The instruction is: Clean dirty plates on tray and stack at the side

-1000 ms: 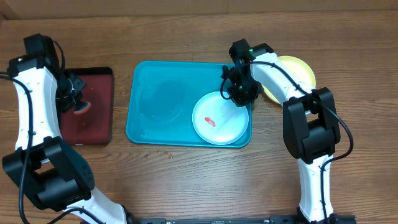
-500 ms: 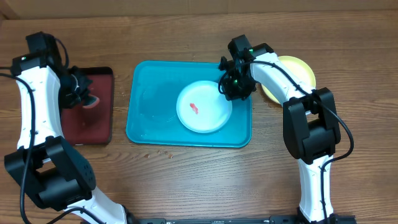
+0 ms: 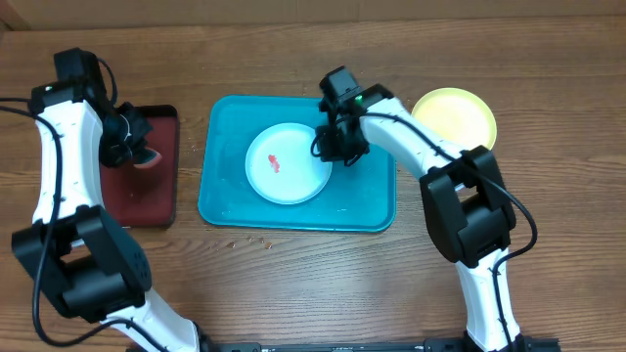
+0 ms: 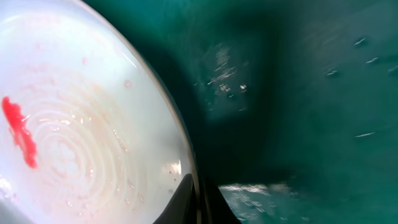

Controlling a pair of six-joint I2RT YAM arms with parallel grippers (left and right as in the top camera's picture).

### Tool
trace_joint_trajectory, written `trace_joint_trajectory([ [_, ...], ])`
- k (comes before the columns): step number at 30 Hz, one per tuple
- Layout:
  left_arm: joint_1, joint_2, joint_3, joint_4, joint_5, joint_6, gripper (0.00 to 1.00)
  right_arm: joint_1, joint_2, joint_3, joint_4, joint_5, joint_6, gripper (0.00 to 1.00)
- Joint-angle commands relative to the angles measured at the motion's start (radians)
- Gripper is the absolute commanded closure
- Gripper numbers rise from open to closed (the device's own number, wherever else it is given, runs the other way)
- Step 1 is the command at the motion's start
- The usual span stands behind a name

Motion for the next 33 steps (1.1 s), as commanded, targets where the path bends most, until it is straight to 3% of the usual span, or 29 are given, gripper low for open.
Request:
trace_joint_trajectory([
  [1, 0.003, 0.066, -0.003, 0.02, -0.031, 0.02, 0.96, 0.023, -0.034, -0.041, 0.03, 0.063, 0.1, 0.96],
  [10, 0.007, 0.174, -0.003, 0.07, -0.159, 0.02, 0.96, 0.03, -0.034, -0.043, 0.03, 0.003, 0.1, 0.96],
  [27, 0.017, 0.296, 0.012, 0.079, -0.188, 0.073, 0.96, 0.03, -0.034, -0.043, 0.067, 0.007, 0.1, 0.96],
  [33, 0.017, 0.295, 0.1, 0.001, -0.188, 0.08, 0.89, 0.03, -0.034, -0.043, 0.072, 0.007, 0.1, 0.96],
])
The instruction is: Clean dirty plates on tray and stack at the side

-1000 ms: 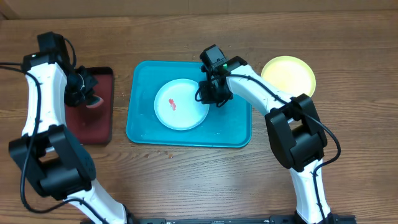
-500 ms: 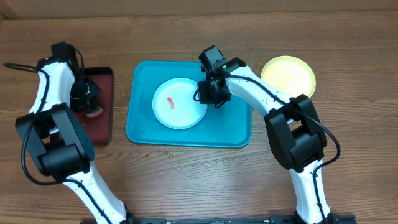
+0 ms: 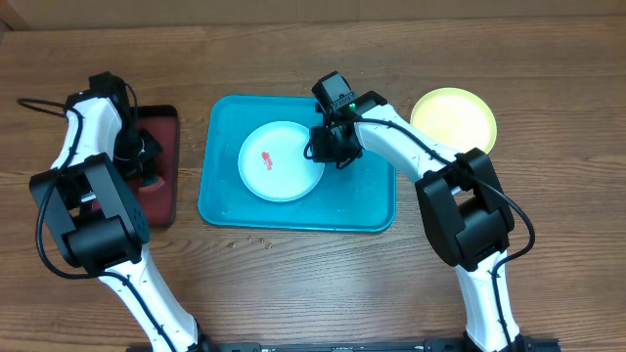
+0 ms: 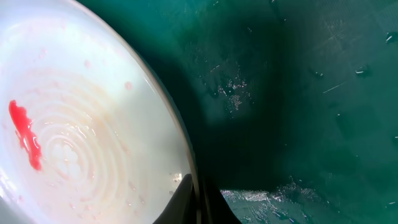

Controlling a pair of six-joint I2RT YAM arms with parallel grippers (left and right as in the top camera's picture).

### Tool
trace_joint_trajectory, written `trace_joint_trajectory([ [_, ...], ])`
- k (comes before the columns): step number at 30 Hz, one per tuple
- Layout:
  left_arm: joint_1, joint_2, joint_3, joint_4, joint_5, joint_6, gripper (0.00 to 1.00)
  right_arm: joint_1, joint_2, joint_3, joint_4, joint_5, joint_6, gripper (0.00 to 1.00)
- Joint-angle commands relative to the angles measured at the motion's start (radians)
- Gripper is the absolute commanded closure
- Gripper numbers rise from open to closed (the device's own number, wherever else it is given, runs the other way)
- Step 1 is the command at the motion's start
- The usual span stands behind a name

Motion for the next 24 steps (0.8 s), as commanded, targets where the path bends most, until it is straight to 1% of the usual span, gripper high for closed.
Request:
trace_joint_trajectory([
  [1, 0.011, 0.01, 0.077, -0.019, -0.02, 0.027, 0.85, 0.008, -0.024, -0.015, 0.007, 0.004, 0.005, 0.96],
  [2, 0.012, 0.01, 0.083, -0.019, -0.02, 0.027, 0.75, 0.008, -0.024, -0.015, 0.007, 0.004, 0.005, 0.96],
  [3, 0.012, 0.01, 0.084, -0.018, -0.021, 0.027, 0.68, 0.008, -0.024, -0.015, 0.008, 0.004, 0.005, 0.96],
  [4, 0.012, 0.011, 0.083, -0.018, -0.021, 0.027, 0.65, 0.008, -0.024, -0.015, 0.007, 0.004, 0.005, 0.96],
  [11, 0.012, 0.013, 0.04, -0.002, -0.021, 0.027, 0.58, 0.008, -0.024, -0.015, 0.006, 0.004, 0.004, 0.96],
  [14, 0.012, 0.013, 0.007, 0.006, -0.02, 0.027, 0.58, 0.008, -0.024, -0.015, 0.006, 0.004, 0.004, 0.96],
  [16, 0.012, 0.013, -0.005, 0.02, -0.02, 0.027, 0.64, 0.008, -0.024, -0.015, 0.006, 0.004, 0.004, 0.96],
  [18, 0.012, 0.013, -0.005, 0.027, -0.02, 0.027, 0.74, 0.008, -0.024, -0.015, 0.006, 0.004, 0.004, 0.96],
  [21, 0.012, 0.013, -0.005, 0.038, -0.02, 0.027, 0.96, 0.008, -0.024, -0.015, 0.006, 0.004, 0.004, 0.96],
  [24, 0.012, 0.012, -0.002, 0.036, -0.021, 0.027, 0.96, 0.008, -0.024, -0.015, 0.006, 0.004, 0.004, 0.96],
])
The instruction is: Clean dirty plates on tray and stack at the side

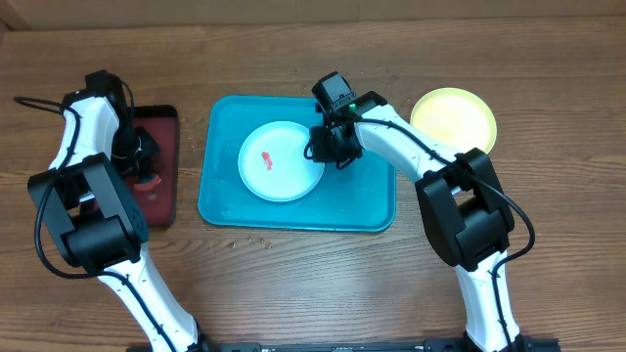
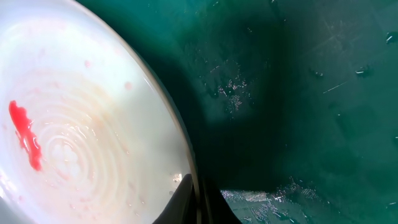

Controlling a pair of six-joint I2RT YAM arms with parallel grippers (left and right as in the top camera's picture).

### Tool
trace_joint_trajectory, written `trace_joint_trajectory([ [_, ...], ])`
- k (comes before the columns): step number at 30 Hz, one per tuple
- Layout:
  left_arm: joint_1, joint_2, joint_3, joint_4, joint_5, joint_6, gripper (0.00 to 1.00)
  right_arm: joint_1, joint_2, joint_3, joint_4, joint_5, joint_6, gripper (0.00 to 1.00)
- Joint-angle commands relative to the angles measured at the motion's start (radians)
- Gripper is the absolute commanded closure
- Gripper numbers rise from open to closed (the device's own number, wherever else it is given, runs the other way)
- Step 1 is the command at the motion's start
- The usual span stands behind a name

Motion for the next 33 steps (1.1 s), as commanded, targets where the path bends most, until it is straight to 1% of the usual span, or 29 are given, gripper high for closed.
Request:
trace_joint_trajectory([
  [1, 0.006, 0.005, 0.001, -0.008, -0.014, 0.004, 0.95, 0.007, -0.024, -0.013, 0.003, 0.004, 0.004, 0.96],
  [7, 0.006, 0.004, 0.092, -0.076, 0.0, 0.003, 0.96, 0.007, -0.024, -0.013, 0.004, 0.004, 0.004, 0.96],
  [10, 0.006, 0.005, 0.1, -0.069, -0.003, 0.004, 0.96, 0.007, -0.024, -0.013, 0.006, 0.004, 0.004, 0.96],
  [14, 0.006, 0.015, 0.07, -0.042, -0.005, 0.003, 0.96, 0.006, -0.024, -0.013, 0.007, 0.008, 0.005, 0.96],
  [20, 0.006, 0.016, -0.052, 0.045, -0.012, 0.004, 0.96, 0.006, -0.024, -0.013, 0.007, 0.008, 0.005, 0.96],
  [23, 0.006, 0.013, -0.048, 0.037, -0.027, 0.004, 0.96, 0.006, -0.024, -0.013, 0.006, 0.008, 0.005, 0.96],
  [28, 0.006, -0.002, 0.04, -0.043, -0.028, 0.003, 0.96, 0.006, -0.024, -0.013, 0.007, 0.008, 0.005, 0.96],
  [31, 0.006, -0.013, 0.145, -0.141, -0.019, 0.003, 0.96, 0.006, -0.024, -0.013, 0.008, 0.008, 0.005, 0.96],
  [33, 0.006, -0.021, 0.222, -0.216, 0.034, 0.003, 0.96, 0.006, -0.024, -0.013, 0.014, 0.009, 0.007, 0.96],
])
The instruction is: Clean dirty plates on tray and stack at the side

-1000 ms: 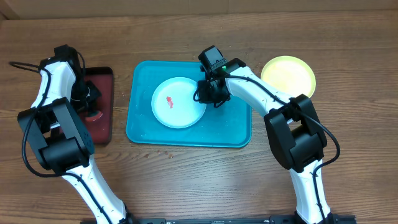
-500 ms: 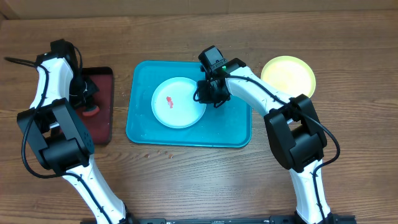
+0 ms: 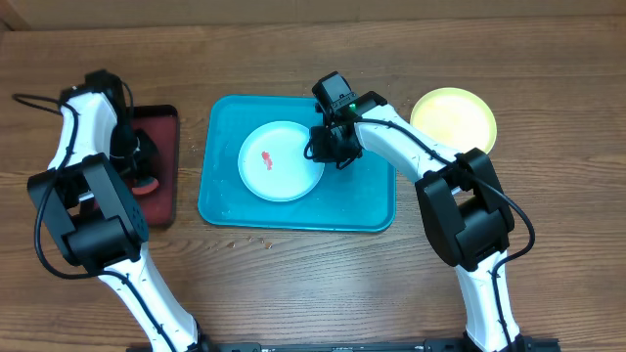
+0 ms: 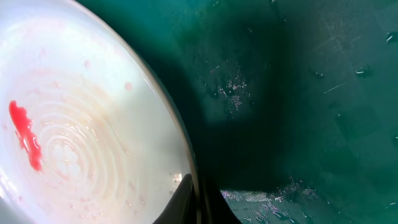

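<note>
A white plate [image 3: 282, 174] with a red smear [image 3: 267, 159] lies on the teal tray [image 3: 367, 200]. My right gripper [image 3: 331, 152] is shut on the plate's right rim. In the right wrist view the plate [image 4: 81, 124] fills the left side, streaked and with the smear [image 4: 23, 134]; the rim passes between the dark fingertips of the right gripper [image 4: 199, 186] at the bottom edge. A yellow plate [image 3: 453, 117] rests on the table to the right of the tray. My left gripper [image 3: 140, 166] is down over a pinkish sponge [image 3: 147, 184]; its jaws are hidden.
A dark red tray [image 3: 161, 127] lies at the left with the sponge on it. Small crumbs [image 3: 249, 240] are scattered on the wood in front of the teal tray. The wet teal tray floor [image 4: 311, 93] shows beside the plate.
At first my right gripper held the white plate's right rim and my left gripper was higher over the dark red tray. A second later the plate sat slightly further left and the left gripper was lower on that tray. Both arms have stayed there since.
</note>
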Controlling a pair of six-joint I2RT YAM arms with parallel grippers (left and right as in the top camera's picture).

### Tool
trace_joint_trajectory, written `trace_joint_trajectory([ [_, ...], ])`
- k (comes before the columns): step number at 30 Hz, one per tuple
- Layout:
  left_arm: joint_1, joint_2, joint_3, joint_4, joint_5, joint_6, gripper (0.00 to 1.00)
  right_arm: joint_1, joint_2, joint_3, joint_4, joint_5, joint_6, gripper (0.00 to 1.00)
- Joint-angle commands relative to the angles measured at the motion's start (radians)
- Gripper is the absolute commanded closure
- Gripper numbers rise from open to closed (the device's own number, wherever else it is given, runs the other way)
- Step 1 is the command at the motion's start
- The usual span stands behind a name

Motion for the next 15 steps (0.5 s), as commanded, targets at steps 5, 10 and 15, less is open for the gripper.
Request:
trace_joint_trajectory([
  [5, 0.004, -0.07, 0.235, -0.132, 0.2, 0.033, 0.96, 0.007, -0.024, -0.012, 0.006, 0.101, 0.088, 0.96],
  [10, -0.011, -0.109, 0.234, -0.134, 0.272, 0.128, 0.96, 0.012, -0.024, -0.012, 0.01, 0.101, 0.11, 0.96],
  [15, -0.045, -0.106, 0.204, -0.131, 0.294, 0.135, 0.96, 0.018, -0.024, -0.012, 0.019, 0.1, 0.11, 0.96],
])
